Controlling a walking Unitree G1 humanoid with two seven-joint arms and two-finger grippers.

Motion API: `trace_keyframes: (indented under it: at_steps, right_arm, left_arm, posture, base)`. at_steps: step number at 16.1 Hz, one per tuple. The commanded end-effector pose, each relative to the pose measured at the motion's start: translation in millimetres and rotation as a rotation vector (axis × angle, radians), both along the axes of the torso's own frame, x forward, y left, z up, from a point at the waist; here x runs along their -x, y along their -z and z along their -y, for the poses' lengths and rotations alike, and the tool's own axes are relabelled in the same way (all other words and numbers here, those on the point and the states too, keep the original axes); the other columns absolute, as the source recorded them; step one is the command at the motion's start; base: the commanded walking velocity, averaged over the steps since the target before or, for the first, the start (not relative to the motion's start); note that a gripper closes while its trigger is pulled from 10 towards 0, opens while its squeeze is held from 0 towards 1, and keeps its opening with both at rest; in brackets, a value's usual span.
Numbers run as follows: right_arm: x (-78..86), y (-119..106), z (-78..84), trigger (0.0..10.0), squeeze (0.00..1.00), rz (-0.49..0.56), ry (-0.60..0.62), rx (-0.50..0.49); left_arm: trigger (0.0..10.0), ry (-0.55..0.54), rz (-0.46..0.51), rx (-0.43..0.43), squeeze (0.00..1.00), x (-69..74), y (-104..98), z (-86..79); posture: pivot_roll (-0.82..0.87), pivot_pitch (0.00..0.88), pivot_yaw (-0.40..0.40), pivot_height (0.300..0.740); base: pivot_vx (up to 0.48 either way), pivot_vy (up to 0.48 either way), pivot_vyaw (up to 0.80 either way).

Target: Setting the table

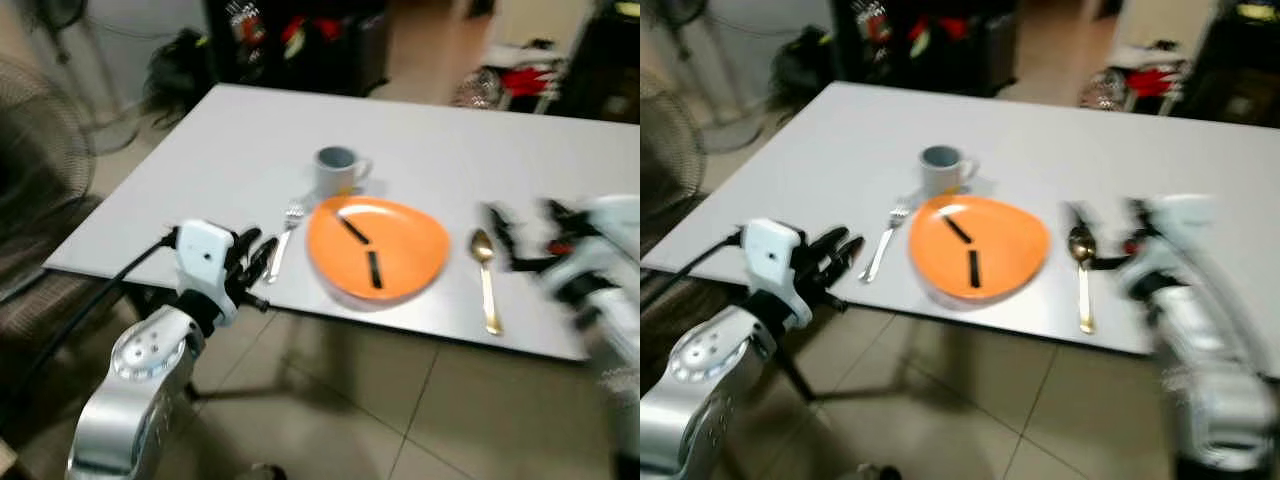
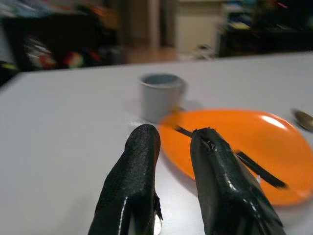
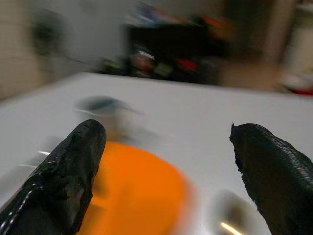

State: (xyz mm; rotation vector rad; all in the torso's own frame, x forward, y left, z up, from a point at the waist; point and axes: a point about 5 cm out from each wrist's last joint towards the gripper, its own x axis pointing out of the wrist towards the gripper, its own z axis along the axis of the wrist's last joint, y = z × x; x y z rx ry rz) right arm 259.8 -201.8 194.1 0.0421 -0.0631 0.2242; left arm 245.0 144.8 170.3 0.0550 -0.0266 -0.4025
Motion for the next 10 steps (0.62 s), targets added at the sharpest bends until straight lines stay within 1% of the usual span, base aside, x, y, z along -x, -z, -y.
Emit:
trace_keyframes:
  at_steps: [1,2,3,4,5,6,7,8,9,10]
  right_arm:
    - [4.3,-13.7,-17.6,10.0,0.0,0.073,-0.049,-0.025]
    - [3.7,-14.5,-22.5,10.0,0.0,0.075,-0.059,-0.041]
    - [3.2,-14.3,-32.8,10.0,0.0,0.073,-0.071,-0.034]
    - [4.6,-10.6,-37.6,10.0,0.0,0.058,-0.066,-0.024]
    - [5.1,-7.8,-37.0,10.0,0.0,0.057,-0.036,-0.015]
    - [6.4,-3.0,-36.9,10.0,0.0,0.05,-0.001,-0.022]
    - [6.5,-1.0,-37.3,10.0,0.0,0.047,0.017,-0.003]
    - [6.7,1.1,-39.5,10.0,0.19,0.045,0.019,0.014]
    - [6.4,0.5,-40.3,10.0,0.24,0.089,0.045,0.081]
    - [8.4,7.5,-43.6,10.0,0.45,0.065,0.031,0.091]
  left_arm:
    - [10.0,-0.063,0.054,-0.02,0.0,3.8,-9.6,-4.8]
    - [10.0,-0.071,0.06,-0.022,0.0,4.2,-11.1,-4.3]
    - [10.0,-0.104,0.055,-0.033,0.0,4.2,-13.5,-5.5]
    - [10.0,-0.142,0.055,-0.041,0.0,3.7,-16.5,-8.5]
    - [10.0,-0.187,0.066,-0.044,0.0,2.6,-19.1,-12.2]
    - [10.0,-0.298,0.114,-0.057,0.0,-0.7,-25.0,-20.2]
    - [10.0,-0.346,0.134,-0.039,0.0,-2.6,-26.4,-23.9]
    - [10.0,-0.368,0.142,-0.025,0.0,-3.7,-26.5,-26.9]
    - [10.0,-0.369,0.142,-0.03,0.0,-4.0,-25.2,-28.3]
    - [10.0,-0.362,0.118,-0.101,0.0,-2.2,-20.2,-29.1]
  posture:
    - [-0.06,0.009,0.031,0.74]
    - [-0.06,0.009,0.031,0.74]
    - [-0.04,0.015,0.034,0.74]
    - [-0.03,0.013,0.033,0.74]
    - [-0.03,0.012,0.033,0.74]
    - [-0.03,0.011,0.035,0.74]
    - [-0.02,0.009,0.042,0.74]
    - [-0.02,0.009,0.044,0.74]
    - [-0.02,0.007,0.046,0.74]
    - [-0.01,0.004,0.048,0.74]
  base:
    - [0.0,0.0,0.8]
    - [0.0,0.0,0.8]
    - [0.0,0.0,0.8]
    - [0.0,0.0,0.8]
    - [0.0,0.0,0.8]
    - [0.0,0.0,0.8]
    - [0.0,0.0,0.8]
    - [0.0,0.0,0.8]
    - [0.0,0.0,0.8]
    - [0.0,0.0,0.8]
